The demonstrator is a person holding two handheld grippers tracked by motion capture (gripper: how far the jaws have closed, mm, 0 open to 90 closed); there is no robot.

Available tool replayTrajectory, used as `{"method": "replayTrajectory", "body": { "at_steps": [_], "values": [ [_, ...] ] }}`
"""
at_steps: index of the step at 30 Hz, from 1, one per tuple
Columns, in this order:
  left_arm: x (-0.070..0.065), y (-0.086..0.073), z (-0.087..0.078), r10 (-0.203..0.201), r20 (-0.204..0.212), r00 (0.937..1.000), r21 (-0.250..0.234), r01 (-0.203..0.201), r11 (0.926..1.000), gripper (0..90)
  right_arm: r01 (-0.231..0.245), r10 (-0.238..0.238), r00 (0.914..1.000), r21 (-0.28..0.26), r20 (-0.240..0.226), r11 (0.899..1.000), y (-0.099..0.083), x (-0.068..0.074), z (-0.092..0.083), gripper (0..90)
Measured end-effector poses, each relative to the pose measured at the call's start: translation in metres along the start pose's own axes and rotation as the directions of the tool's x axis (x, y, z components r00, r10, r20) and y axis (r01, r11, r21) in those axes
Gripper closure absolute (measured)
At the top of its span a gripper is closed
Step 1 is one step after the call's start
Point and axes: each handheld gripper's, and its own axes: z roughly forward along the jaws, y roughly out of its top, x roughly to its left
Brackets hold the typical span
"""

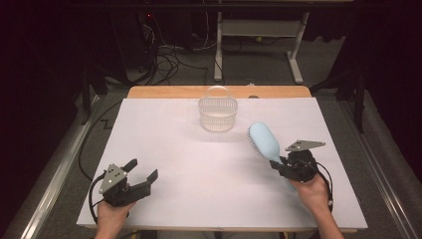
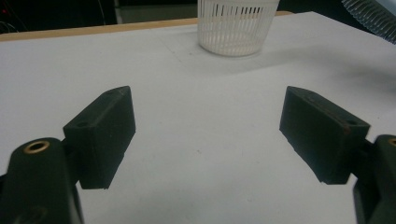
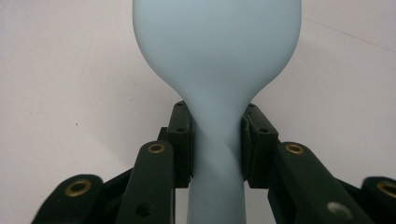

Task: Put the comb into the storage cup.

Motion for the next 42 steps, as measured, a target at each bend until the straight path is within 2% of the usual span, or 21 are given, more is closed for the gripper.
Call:
{"method": "replayTrajectory", "body": {
  "at_steps": [5,10,22,29,36,42],
  "values": [
    [-0.003,0.007,0.005,-0.003,0.023,0.9997,-0.006,0.003,1.0000,17.9,0.006,-0.006,1.0000,-0.004,-0.007,1.000,0.002,0.004,0.000,70.3],
    [-0.011,0.015,0.012,0.018,0.049,0.9986,-0.011,-0.017,0.9998,17.8,0.019,-0.020,0.9998,-0.006,-0.010,1.000,0.003,0.008,0.001,70.2],
    [-0.024,0.023,0.028,0.031,0.093,0.9952,-0.009,-0.030,0.9995,17.7,0.026,-0.026,0.9994,-0.014,-0.021,1.000,0.005,0.013,0.001,70.3],
    [-0.031,0.026,0.036,0.051,0.124,0.9910,0.006,-0.052,0.9986,17.7,0.038,-0.038,0.9989,-0.009,-0.029,0.999,0.006,0.019,0.003,70.3],
    [-0.038,0.029,0.043,0.056,0.146,0.9877,0.001,-0.057,0.9984,17.7,0.045,-0.045,0.9984,-0.011,-0.033,0.999,0.007,0.023,0.003,70.3],
    [-0.047,0.033,0.053,0.067,0.175,0.9823,0.009,-0.069,0.9976,17.6,0.055,-0.056,0.9978,-0.019,-0.036,0.998,0.009,0.026,0.003,70.2]
  ]
}}
